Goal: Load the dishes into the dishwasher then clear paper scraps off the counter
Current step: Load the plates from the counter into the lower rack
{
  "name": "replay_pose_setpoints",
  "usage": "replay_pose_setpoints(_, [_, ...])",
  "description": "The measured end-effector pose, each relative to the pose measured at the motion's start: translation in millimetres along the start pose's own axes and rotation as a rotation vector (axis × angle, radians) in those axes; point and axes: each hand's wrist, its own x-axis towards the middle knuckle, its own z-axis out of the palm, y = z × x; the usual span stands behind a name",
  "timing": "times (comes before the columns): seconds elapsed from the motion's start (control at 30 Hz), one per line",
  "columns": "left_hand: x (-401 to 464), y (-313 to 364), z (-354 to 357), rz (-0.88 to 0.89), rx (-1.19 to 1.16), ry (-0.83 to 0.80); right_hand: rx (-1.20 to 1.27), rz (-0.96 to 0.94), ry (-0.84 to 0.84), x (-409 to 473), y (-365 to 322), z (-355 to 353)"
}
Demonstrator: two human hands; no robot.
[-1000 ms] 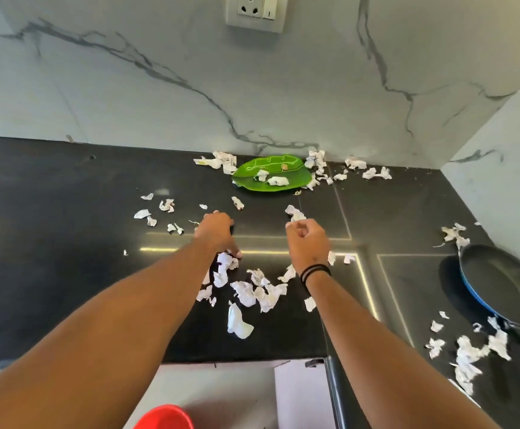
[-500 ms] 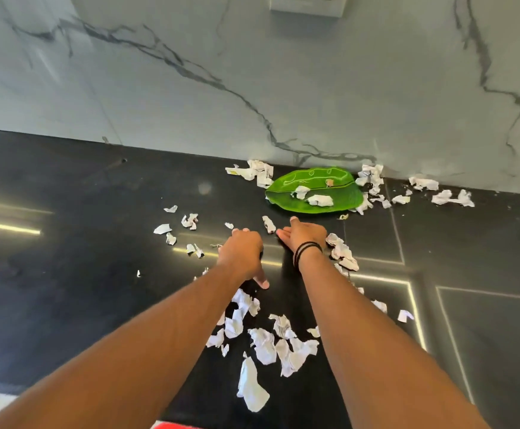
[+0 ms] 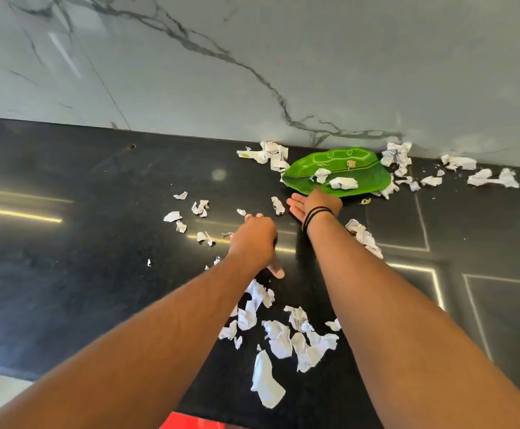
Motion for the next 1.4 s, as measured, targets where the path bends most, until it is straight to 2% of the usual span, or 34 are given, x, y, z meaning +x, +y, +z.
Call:
replay_pose_setpoints(0.1, [-1.3, -0.8, 1.3, -0.003, -0.01, 0.016, -0.157, -0.175, 0.202, -13.5, 5.0, -9.8])
replay_pose_setpoints(0.3, [-2.2, -3.9, 3.5, 0.04, -0.017, 0.056, -0.521, -0.551, 0.351, -54.5, -15.7, -44.5])
replay_pose_setpoints(0.47, [-10.5, -0.7, -2.3, 0.002, -0.093, 0.037, -0.968, -0.778, 0.354, -107.3, -46.2, -76.7])
replay_pose_setpoints(0.63, [-11.9, -0.7, -1.6, 0.034, 0.01, 0.002, -1.258, -0.884, 0.367, -159.0, -61.4, -120.0])
replay_pose_setpoints(0.73, [-22.9, 9.6, -5.2, 0.017, 0.052, -0.016, -1.259, -0.93, 0.457, -194.4, -70.6, -153.8])
replay_pose_setpoints(0.83, [-38.2, 43.1, -6.9, 0.001, 0.024, 0.113, -1.212, -0.956, 0.512, -224.0, -80.2, -194.3])
replay_pose_setpoints(0.93, [-52.3, 100.7, -10.4, 0.14, -0.215, 0.224, -1.168, -1.011, 0.576, -259.6, -85.8, -243.5])
replay_pose_setpoints(1.1, [-84.0, 220.4, -8.4, 0.435, -0.509, 0.047, -1.036, -0.966, 0.701, -323.8, -76.2, -332.3])
replay_pose_setpoints(1.27, [-135.7, 322.0, 37.6, 0.533, -0.75, -0.113, -0.905, -0.904, 0.879, -391.5, -43.5, -420.4])
replay_pose_setpoints(1.4, [-216.4, 377.3, 77.8, 0.634, -0.724, -0.268, -0.738, -0.803, 1.022, -440.1, -0.7, -485.4])
